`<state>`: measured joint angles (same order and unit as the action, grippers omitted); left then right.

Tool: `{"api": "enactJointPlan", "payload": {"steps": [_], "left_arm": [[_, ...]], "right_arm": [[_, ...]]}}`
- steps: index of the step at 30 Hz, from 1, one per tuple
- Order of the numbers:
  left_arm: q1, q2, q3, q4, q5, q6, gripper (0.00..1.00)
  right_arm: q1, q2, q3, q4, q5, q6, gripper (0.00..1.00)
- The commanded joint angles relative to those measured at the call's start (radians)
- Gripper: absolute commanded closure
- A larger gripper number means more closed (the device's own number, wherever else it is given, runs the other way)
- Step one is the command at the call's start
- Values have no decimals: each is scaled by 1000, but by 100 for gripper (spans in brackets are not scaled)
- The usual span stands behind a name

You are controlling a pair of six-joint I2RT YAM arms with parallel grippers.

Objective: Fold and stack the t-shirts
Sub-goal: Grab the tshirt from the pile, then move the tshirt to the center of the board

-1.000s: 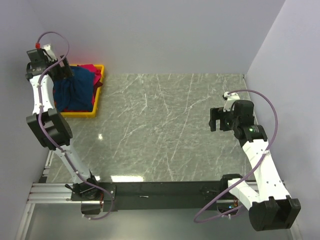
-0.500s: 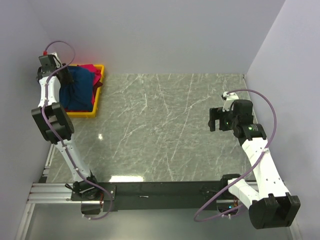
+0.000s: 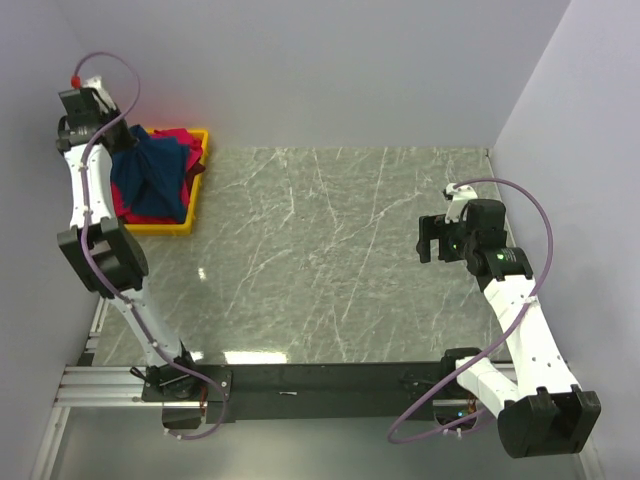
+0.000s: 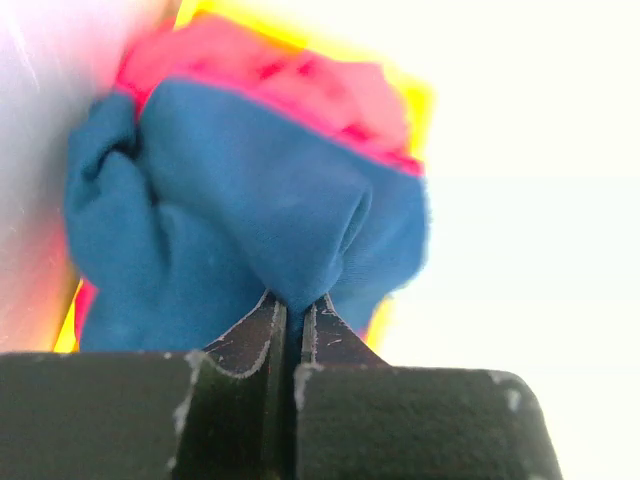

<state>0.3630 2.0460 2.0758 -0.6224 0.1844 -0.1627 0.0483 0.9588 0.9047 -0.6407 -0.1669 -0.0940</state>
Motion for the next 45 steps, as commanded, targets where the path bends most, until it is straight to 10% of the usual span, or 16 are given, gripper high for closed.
{"api": "enactJointPlan", "payload": {"steps": [1,9,23,25,26,29,38,45], "left_arm": [[-47,-214,72,66,104,-21,100],[-208,-325,271,50,188,-26,100],[-403,-486,28,179,492,-203,94],[-395,-515,-80,144,517,-146,78],[-386,-550,-139,126,527,-92,42],[-255,-628,-490,141,648,-55,1],[-140,-702,-808,-51,546,354,1],[-502,-816,-1092,-1,334,578,12]], "right_arm": [[4,3,39,12,-6,8,0],[4,6,46,9,-3,10,0],[5,38,82,-4,-23,4,0],[4,41,89,-13,-35,-7,0],[5,38,97,-17,-43,-13,0],[4,37,108,-30,-98,-53,0],[53,196,181,-73,-243,-108,0],[208,421,255,21,-195,-75,5]]}}
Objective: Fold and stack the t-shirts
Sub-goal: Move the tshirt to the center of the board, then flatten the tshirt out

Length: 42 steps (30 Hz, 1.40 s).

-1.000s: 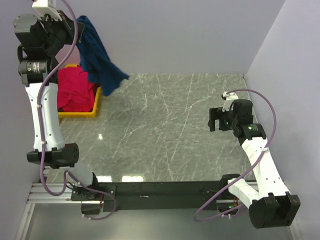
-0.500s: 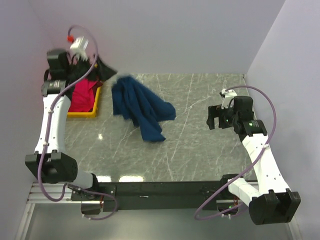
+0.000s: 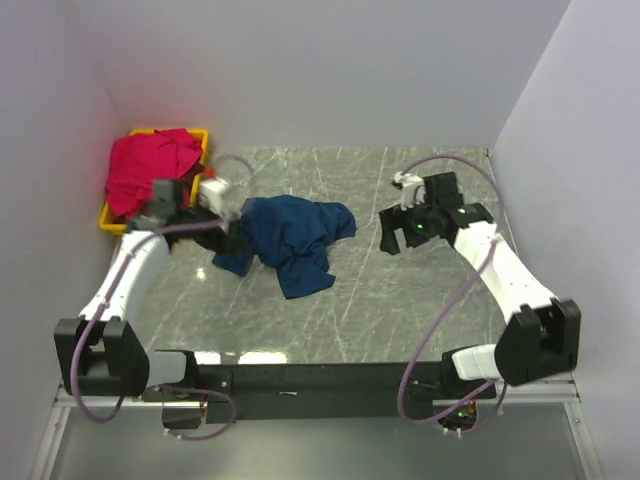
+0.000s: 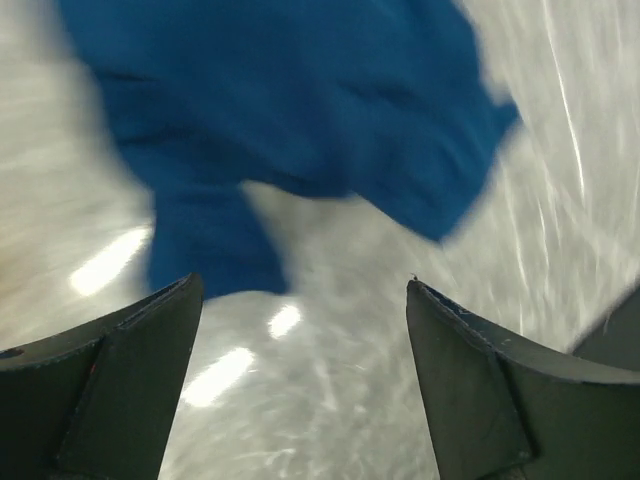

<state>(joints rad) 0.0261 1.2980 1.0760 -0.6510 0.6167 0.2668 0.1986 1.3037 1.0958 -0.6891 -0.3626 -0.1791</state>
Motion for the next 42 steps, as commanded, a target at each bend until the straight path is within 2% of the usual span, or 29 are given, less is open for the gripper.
{"api": "enactJointPlan", "payload": {"steps": [1,6,12,17,22,25,28,29,31,32,34,35,38,39,42], "left_arm": [[-211,-80,-122,52,-119,144,12],[-464,-46,-194,213,-236,111,14],[-641,64,-214,376,-369,106,11],[-690,199,-185,436,-428,117,12],[-721,265,-189,473,-486,127,12],[-729,300,-188,472,-514,130,15],[-729,322,-183,427,-532,140,27],[-729,326,-185,416,-543,143,38],[-726,325,-189,378,-552,141,51],[-726,319,-195,363,-557,138,63],[-691,301,-192,302,-522,117,77],[-665,272,-176,278,-488,105,87],[-514,192,-110,177,-344,80,100],[-438,170,-87,154,-300,81,100],[-307,118,48,80,-238,81,100]], "right_arm": [[76,110,81,79,-1,16,6],[128,363,258,114,1,73,13],[137,577,421,175,19,136,19],[142,735,556,165,30,173,24],[148,816,598,175,14,176,25],[153,856,602,175,13,204,26],[156,887,607,172,-2,205,33],[157,891,610,168,-18,204,41],[156,904,608,154,-32,204,51],[154,904,607,151,-47,199,63],[150,889,596,126,-58,187,80],[145,876,592,117,-64,188,100],[78,777,555,91,-108,167,100],[53,743,544,92,-133,171,100],[-62,626,553,65,-176,178,100]]}}
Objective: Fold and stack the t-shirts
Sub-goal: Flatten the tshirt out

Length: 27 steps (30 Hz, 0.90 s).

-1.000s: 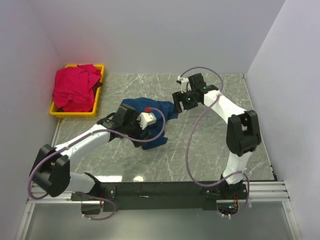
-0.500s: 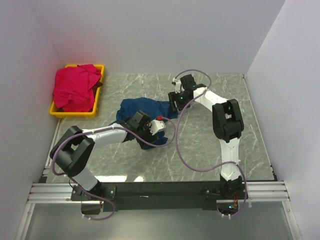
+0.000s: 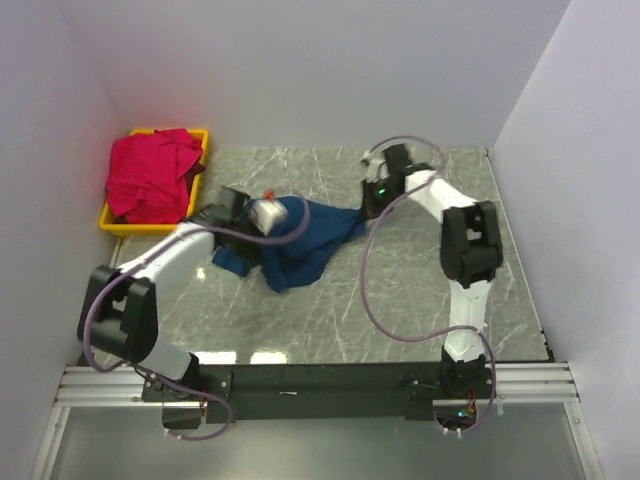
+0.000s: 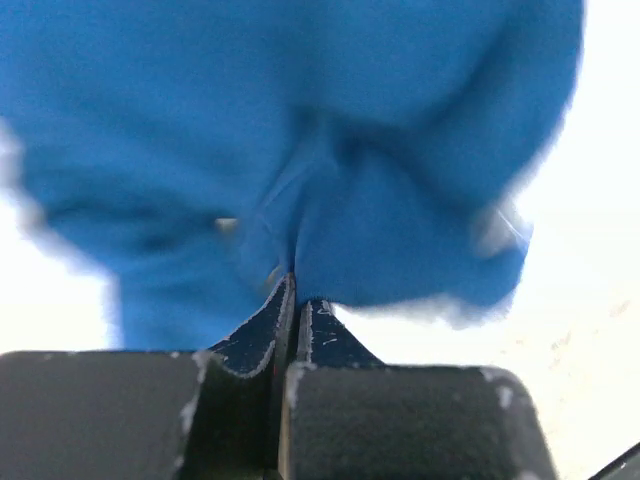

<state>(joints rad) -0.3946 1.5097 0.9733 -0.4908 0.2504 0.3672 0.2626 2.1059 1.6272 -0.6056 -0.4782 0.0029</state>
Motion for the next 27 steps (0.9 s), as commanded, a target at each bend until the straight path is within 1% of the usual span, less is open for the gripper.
{"api": "enactJointPlan", "payload": {"steps": [1,2,3,4,5,6,7,8,9,10,12,13,15,16,17,18,19,20,21,22,23,24,25,26,27], "left_arm": [[137,-95,192,-89,148,-31,100],[157,-85,276,-97,159,-40,100],[186,-77,318,-91,167,-53,100],[195,-53,399,-75,164,-92,100],[201,-39,434,-54,159,-117,100],[210,-22,473,-1,153,-166,100],[212,16,563,20,139,-191,100],[217,41,615,34,135,-212,100],[226,65,671,59,127,-265,100],[232,105,776,72,124,-290,100],[247,144,876,110,138,-359,100],[252,147,953,129,142,-390,100],[267,141,999,162,188,-439,100],[270,120,1015,197,202,-445,100],[275,103,1009,211,214,-448,100],[287,84,995,227,251,-452,100],[298,45,954,235,271,-452,100],[309,23,929,229,294,-453,100],[333,3,901,215,352,-433,100],[344,-34,843,190,378,-413,100],[355,-49,811,96,416,-380,100],[376,-65,780,42,465,-250,100],[382,-94,704,-22,470,-190,100],[391,-107,658,-102,475,-133,100],[416,-121,609,-151,480,-16,100]], "right_arm": [[-155,-217,48,-28,-85,-4,100],[-196,-236,62,-39,-94,-4,100],[-218,-253,75,-57,-103,-4,100],[-232,-280,109,-63,-115,-9,100],[-258,-296,128,-66,-120,-6,100],[-258,-308,170,-74,-126,-4,100],[-291,-326,198,-77,-138,9,100],[-308,-336,229,-83,-149,28,100],[-341,-343,259,-94,-158,38,100],[-361,-366,319,-98,-174,58,100],[-417,-412,403,-115,-212,72,100],[-437,-434,425,-124,-224,81,100],[-502,-487,456,-138,-289,86,100],[-516,-557,447,-143,-309,82,100],[-526,-599,429,-148,-328,69,100],[-528,-694,368,-160,-355,48,100],[-527,-749,317,-161,-370,7,100],[-525,-809,256,-151,-385,6,100],[-522,-867,121,-128,-417,-23,100],[-495,-973,59,-129,-425,-65,100],[-467,-1021,2,-144,-421,-99,100],[-424,-1103,-114,-173,-384,-127,100],[-383,-1141,-175,-189,-373,-179,100],[-273,-1176,-238,-201,-350,-196,100],[-211,-1231,-363,-207,-329,-205,100]]}}
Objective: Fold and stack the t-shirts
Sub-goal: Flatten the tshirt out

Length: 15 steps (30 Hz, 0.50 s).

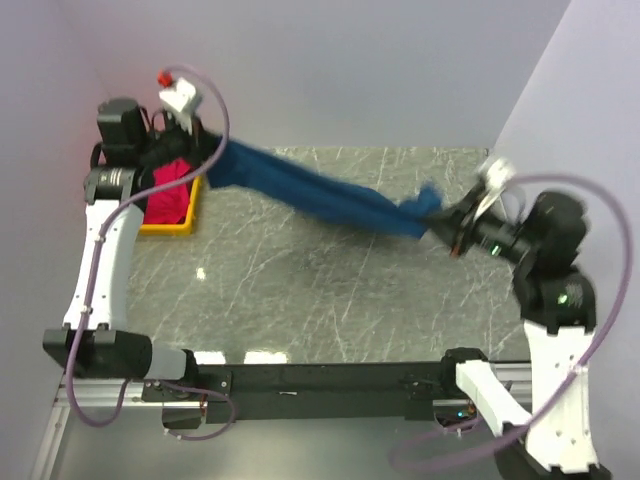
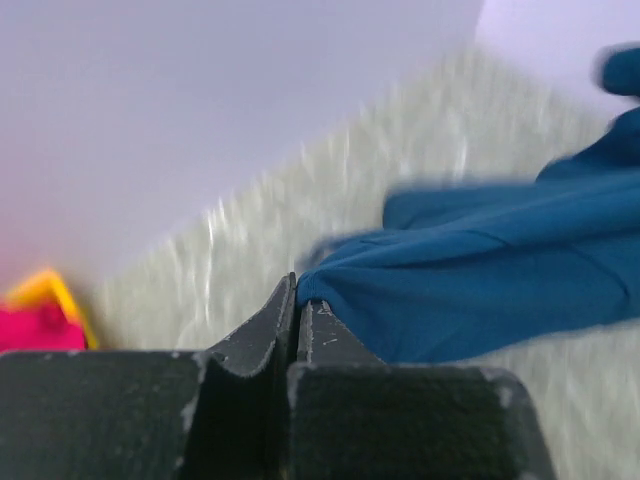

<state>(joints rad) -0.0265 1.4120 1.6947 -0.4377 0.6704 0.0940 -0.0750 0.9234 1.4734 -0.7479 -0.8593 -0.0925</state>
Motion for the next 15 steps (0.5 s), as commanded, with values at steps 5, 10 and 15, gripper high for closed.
{"api": "enactJointPlan", "payload": {"steps": [5,10,15], "left_arm": [[92,-10,-332,-337,-43,481,86],[189,119,-313,-390,-42,506,19],[157,98,-363,-360,-77,446,15]], "right_arm": [[466,-61,-427,-128,92,-226,53],[485,96,-282,-220,181,-320,10],[475,334,-230,30,411,-178,26]]}}
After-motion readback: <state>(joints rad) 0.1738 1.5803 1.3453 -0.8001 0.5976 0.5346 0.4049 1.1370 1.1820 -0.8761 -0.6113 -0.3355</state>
